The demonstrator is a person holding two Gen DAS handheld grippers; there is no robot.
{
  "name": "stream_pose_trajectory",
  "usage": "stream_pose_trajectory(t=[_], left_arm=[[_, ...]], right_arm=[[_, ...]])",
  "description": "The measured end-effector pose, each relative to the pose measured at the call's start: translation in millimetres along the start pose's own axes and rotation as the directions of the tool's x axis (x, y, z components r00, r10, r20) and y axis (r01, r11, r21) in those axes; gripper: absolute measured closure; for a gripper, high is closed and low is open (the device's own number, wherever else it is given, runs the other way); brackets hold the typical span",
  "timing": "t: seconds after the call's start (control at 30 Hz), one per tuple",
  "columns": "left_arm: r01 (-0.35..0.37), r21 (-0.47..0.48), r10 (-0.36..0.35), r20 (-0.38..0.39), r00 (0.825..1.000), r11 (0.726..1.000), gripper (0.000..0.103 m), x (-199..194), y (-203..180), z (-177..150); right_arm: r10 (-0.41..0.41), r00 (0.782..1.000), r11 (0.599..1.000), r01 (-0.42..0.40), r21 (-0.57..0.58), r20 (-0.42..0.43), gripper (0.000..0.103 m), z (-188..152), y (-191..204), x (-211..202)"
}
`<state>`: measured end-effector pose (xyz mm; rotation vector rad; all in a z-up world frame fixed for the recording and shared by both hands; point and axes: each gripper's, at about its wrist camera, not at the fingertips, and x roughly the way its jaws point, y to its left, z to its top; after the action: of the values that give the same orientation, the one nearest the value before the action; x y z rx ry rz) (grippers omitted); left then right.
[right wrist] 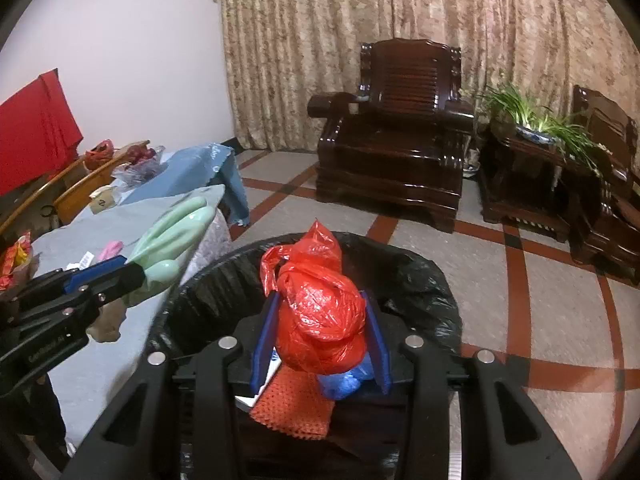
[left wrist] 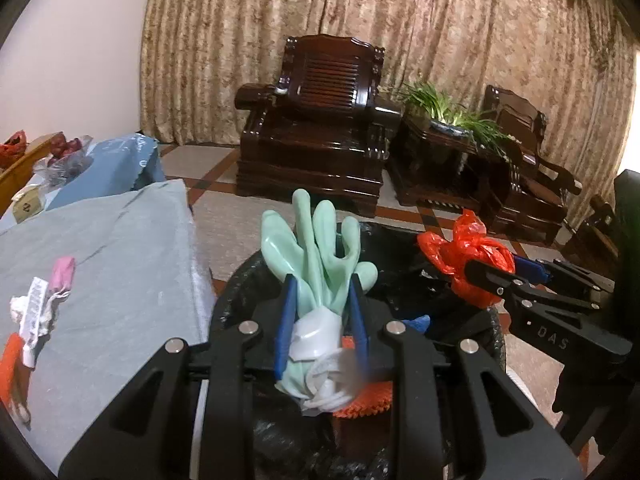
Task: Collect trash
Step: 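Carry the green glove and red bag over the bin and release both, then move both grippers back over the table toward the remaining items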
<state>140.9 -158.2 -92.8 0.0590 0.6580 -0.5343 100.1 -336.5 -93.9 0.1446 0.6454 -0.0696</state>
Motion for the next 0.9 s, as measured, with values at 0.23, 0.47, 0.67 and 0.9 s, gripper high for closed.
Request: stream_pose_trajectory(t=[0.23, 0.47, 0.67, 0.9], left_arm=[[0.043, 0.002, -0.043, -0.021, 0.999, 0.999, 0.064, 21, -7, 1], [0.031, 0.013, -0.032, 0.031, 0.999, 0.999, 0.021, 5, -2, 4], [-0.08, -0.027, 0.082, 0.053, 0.995, 0.996, 0.008, -18, 23, 0], [-0.163, -0.111, 0.173, 0.087, 0.981, 0.98, 0.007, -55, 64, -5]], right_arm=[[-0.021, 1.0, 1.0, 0.021, 0.009, -0.016, 0.052, -3, -12, 9], [-0.06, 0.998, 0.998, 0.06, 0.003, -0.005, 0.011, -7, -22, 5], [-0.028, 1.0, 1.0, 0.028, 0.013, 0.007, 0.006, -5, -15, 0], [0.037, 0.998, 0.998, -0.035, -0.045, 0.04, 0.006, 2, 22, -5]])
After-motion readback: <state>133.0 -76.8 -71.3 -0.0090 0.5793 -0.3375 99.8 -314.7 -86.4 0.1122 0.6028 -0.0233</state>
